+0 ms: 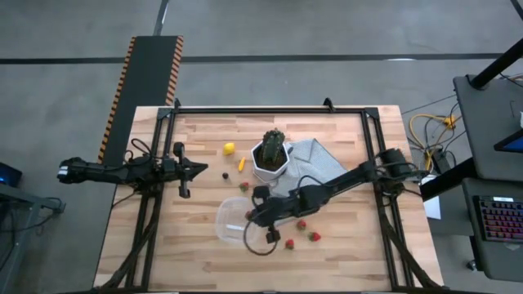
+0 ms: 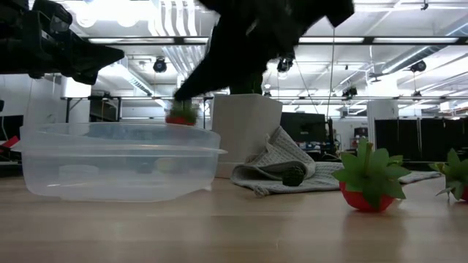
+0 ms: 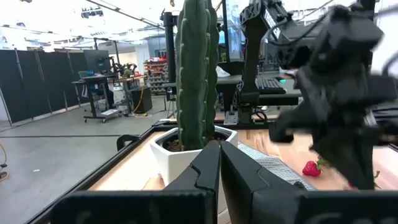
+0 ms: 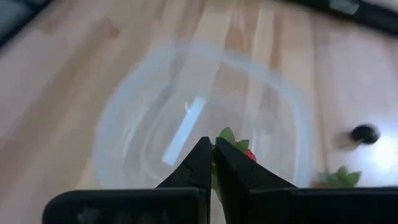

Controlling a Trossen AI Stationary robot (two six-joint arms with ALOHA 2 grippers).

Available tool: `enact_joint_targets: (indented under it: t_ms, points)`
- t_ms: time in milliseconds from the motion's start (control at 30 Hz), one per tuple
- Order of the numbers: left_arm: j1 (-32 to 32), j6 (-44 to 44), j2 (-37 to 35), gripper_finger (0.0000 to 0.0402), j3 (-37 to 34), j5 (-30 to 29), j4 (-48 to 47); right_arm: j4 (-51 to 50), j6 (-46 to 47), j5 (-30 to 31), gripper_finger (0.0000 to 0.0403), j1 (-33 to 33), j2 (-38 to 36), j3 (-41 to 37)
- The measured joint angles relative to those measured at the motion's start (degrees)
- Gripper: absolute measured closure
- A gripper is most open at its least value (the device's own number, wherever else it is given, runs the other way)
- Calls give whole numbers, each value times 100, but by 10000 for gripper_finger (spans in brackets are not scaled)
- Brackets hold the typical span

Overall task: Pick and placing Produce into tupperware
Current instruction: Put the strawberry into the transparent plastic container, then put the blackberry into the transparent plastic container

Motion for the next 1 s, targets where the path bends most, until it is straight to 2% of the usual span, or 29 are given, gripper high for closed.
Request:
enact_joint_targets:
  t_ms: [233,700,1000]
  points:
    - [0,-1,2,402,0,0,0,-601,-4,-6,395,-47,435,541]
    - [0,-4,22,402,0,1,-11,-798,257,-14,394,-144,356,464]
    - [0,-4,48,402,0,0,-11,-785,215,-53,353,-144,356,463]
